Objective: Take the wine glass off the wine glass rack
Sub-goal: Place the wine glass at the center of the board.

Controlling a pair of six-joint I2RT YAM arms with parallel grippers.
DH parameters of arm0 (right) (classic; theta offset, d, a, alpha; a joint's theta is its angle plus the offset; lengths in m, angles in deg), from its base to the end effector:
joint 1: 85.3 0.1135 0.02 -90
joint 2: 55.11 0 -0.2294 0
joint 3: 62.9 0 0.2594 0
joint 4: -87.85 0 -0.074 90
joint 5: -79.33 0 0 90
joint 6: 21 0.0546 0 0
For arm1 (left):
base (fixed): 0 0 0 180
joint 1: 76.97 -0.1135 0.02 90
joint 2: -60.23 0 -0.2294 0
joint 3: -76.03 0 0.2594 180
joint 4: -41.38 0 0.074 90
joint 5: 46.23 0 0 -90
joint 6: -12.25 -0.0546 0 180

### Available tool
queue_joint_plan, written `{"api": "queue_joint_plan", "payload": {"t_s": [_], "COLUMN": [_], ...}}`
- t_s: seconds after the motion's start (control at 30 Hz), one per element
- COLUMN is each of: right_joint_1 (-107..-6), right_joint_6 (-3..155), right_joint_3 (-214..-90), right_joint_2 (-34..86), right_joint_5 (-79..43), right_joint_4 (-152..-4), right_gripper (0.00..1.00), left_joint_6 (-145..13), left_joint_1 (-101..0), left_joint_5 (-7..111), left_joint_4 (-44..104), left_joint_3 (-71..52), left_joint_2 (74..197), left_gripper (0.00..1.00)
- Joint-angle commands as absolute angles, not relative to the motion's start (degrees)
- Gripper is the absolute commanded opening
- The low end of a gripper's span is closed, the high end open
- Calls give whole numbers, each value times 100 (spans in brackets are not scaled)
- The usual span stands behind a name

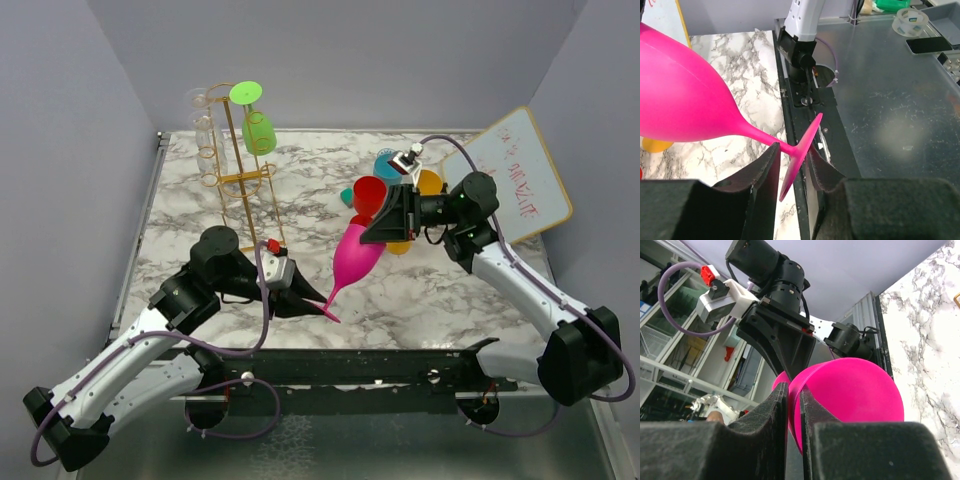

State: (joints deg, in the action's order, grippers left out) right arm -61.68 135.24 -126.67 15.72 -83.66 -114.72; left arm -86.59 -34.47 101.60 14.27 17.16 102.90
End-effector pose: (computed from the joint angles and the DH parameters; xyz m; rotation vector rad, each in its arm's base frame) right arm 0.2437 0.1636 0.3224 -0.7392 1.7491 1.9770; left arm 0.1174 -0.1703 0.3218 1.4248 1.1876 -1.2957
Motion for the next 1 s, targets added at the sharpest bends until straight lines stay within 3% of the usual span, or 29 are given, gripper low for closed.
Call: {"api": "queue_joint_plan", "payload": {"t_s": [0.0, 0.13, 0.3, 0.43, 0.57, 0.73, 0.97], "right_joint_1": [-6129, -6121, -6121, -6121, -6121, -6121, -6113], "right_joint_6": [13472, 12702, 11481, 10550, 9650, 8939, 8747], "right_joint_3": [-12630, -12758, -12983, -13194, -13551, -13917, -13958], "right_joint_2": [1406, 1415, 1352, 1371, 1616, 1835, 1537], "right_joint_5": [-8530, -8403, -8348, -7966, -7459, -6291, -5068], "right_joint_4": [-11616, -10703, -9244, -8052, -6625, -5469, -5306], "right_gripper": [0, 0, 1, 1, 0, 1, 0], "left_joint_6": [-8654, -8605, -8225, -8075, -8023, -7585, -7493], "left_joint_1": [-3461, -3461, -3461, -3461, -3461, -3459, -3459], "left_joint_5": [9961, 9827, 9005, 8382, 7938, 6976, 6646], "left_joint_4": [1633, 1636, 1535, 1417, 1252, 504, 67], "left_joint_3": [1748, 1744, 1597, 1527, 1407, 664, 170], "left_joint_2": [10240, 10188, 10108, 10048, 10147, 10697, 11087], "left_gripper": [31, 49, 58, 80, 95, 99, 99]}}
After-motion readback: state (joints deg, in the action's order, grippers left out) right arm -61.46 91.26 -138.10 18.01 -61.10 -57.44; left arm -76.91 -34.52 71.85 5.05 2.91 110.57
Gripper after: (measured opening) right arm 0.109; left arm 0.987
